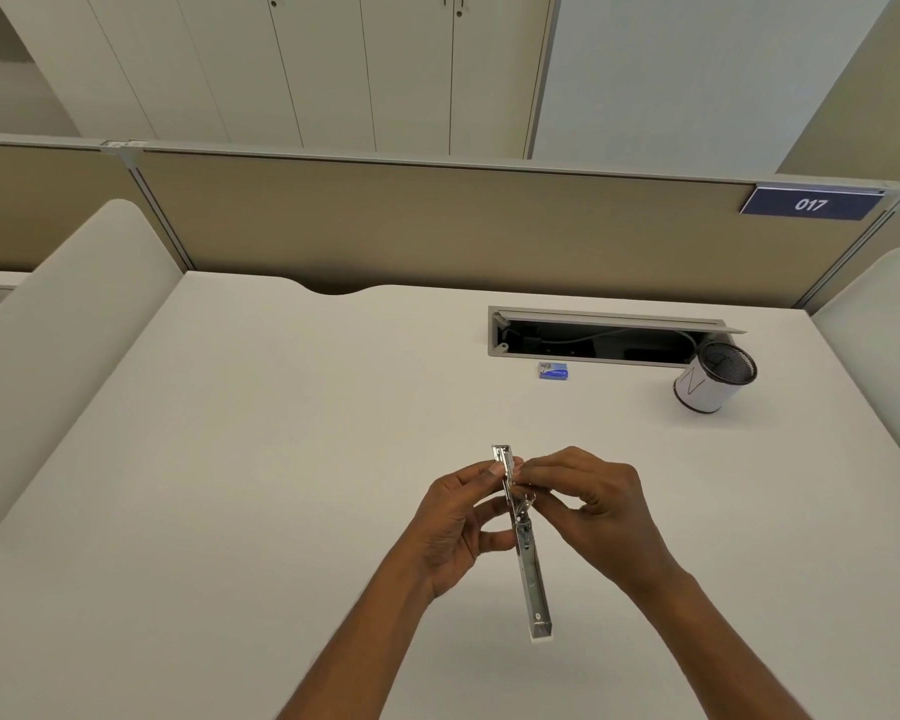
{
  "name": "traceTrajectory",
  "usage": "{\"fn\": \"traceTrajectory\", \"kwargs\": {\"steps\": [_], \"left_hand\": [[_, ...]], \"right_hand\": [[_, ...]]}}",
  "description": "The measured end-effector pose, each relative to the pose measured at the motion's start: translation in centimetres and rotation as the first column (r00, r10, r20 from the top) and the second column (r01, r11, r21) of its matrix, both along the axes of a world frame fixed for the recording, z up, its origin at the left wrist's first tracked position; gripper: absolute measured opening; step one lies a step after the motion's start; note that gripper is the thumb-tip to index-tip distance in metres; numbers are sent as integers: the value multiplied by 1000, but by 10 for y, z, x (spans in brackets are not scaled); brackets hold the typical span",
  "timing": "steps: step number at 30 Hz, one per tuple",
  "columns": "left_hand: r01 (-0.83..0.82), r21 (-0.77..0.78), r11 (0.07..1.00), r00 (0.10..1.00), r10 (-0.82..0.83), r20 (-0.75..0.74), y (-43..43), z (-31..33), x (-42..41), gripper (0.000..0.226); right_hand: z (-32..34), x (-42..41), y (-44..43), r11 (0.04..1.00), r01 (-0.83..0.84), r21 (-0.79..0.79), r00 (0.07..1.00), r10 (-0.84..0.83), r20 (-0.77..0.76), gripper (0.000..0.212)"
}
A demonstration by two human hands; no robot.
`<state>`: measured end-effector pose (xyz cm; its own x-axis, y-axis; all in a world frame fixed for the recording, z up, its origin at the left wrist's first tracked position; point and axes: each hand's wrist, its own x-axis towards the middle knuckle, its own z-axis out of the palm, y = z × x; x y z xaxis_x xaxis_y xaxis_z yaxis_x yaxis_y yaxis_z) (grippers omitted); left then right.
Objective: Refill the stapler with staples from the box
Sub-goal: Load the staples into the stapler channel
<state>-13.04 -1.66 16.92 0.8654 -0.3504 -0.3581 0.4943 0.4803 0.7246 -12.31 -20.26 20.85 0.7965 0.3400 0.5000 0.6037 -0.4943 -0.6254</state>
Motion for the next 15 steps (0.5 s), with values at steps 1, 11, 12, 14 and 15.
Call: {"fn": "traceTrajectory", "kwargs": {"steps": [1, 11, 12, 14, 15], "left_hand": [[-2, -3, 1000, 1000, 2, -2, -1, 0, 0, 46], [12, 21, 1000, 1000, -12, -11, -7, -1, 1, 44], [15, 22, 1000, 1000, -15, -11, -8, -1, 1, 42], [20, 26, 999, 1000, -20, -12, -10, 0, 0, 37], [22, 30, 999, 1000, -21, -13, -11, 0, 0, 37]], "right_hand": [[1, -1, -1, 1000, 0, -14, 1000, 0, 1, 16], [15, -2, -10, 999, -38, 7, 967, 39, -250, 18], [15, -1, -11, 999, -30, 13, 962, 33, -272, 18], [15, 0, -11, 1000, -3, 2, 953, 3, -303, 17], [15, 0, -10, 1000, 13, -10, 950, -15, -312, 16]]}}
